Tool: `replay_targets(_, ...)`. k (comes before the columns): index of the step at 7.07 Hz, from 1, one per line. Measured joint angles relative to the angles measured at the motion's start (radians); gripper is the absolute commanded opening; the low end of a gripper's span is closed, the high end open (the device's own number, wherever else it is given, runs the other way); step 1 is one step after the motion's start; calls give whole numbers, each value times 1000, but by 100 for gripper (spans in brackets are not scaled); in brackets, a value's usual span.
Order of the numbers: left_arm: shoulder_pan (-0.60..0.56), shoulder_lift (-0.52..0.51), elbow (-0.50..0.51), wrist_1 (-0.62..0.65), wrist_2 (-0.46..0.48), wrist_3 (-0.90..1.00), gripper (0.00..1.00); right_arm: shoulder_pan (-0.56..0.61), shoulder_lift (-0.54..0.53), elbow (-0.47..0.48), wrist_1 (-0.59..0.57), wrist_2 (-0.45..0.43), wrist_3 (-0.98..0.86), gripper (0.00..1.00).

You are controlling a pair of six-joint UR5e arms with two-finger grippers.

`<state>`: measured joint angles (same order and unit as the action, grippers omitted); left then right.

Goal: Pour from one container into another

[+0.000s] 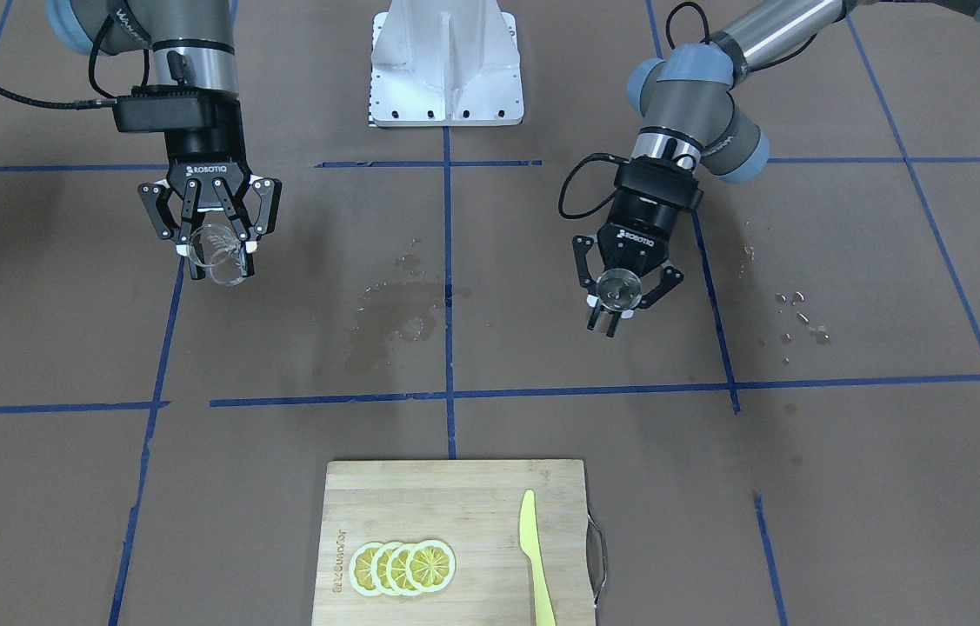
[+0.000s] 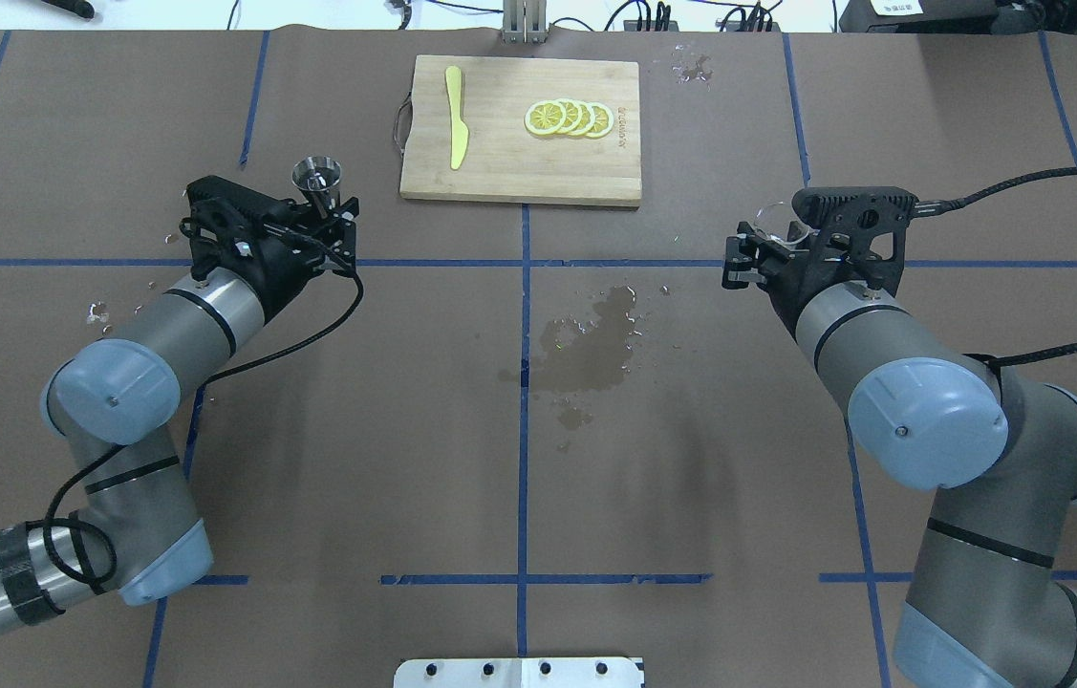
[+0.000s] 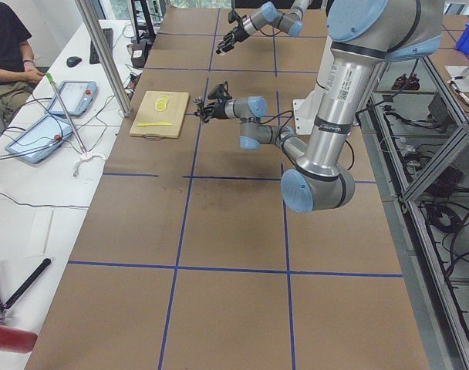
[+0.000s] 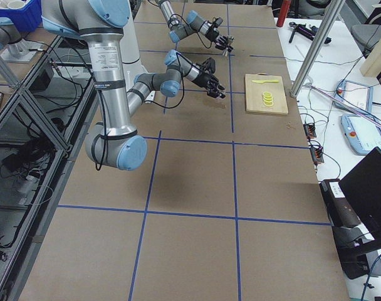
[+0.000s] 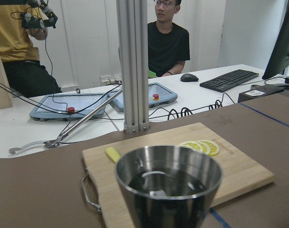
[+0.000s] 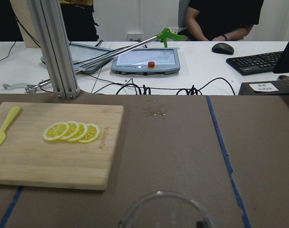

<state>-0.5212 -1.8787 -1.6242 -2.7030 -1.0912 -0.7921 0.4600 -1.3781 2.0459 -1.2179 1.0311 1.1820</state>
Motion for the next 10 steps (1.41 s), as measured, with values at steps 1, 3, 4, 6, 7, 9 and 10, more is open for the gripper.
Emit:
replay_targets(1, -9, 94, -50, -1, 23, -66, 0, 4, -13, -15, 1, 16, -3, 0)
replay_targets(3, -13, 302, -153, -2, 162, -135, 0, 6, -30, -24, 12, 24, -11, 0)
replay_targets(4, -11, 339, -147, -2, 235, -205, 0, 5, -55, -25, 41, 25, -11, 0)
replay_targets(6, 21, 354, -87, 3, 382, -393, 0, 4, -117, -25, 124, 25, -16, 0)
replay_targets(7, 67, 354, -62, 7, 471, -456, 0, 4, -129, -25, 141, 26, -19, 0)
replay_targets(9, 171, 350, -9, 11, 613, -506, 0, 3, -136, -26, 149, 21, -17, 0)
replay_targets(10, 208, 342, 16, 12, 650, -511, 0, 2, -135, -26, 150, 18, -17, 0)
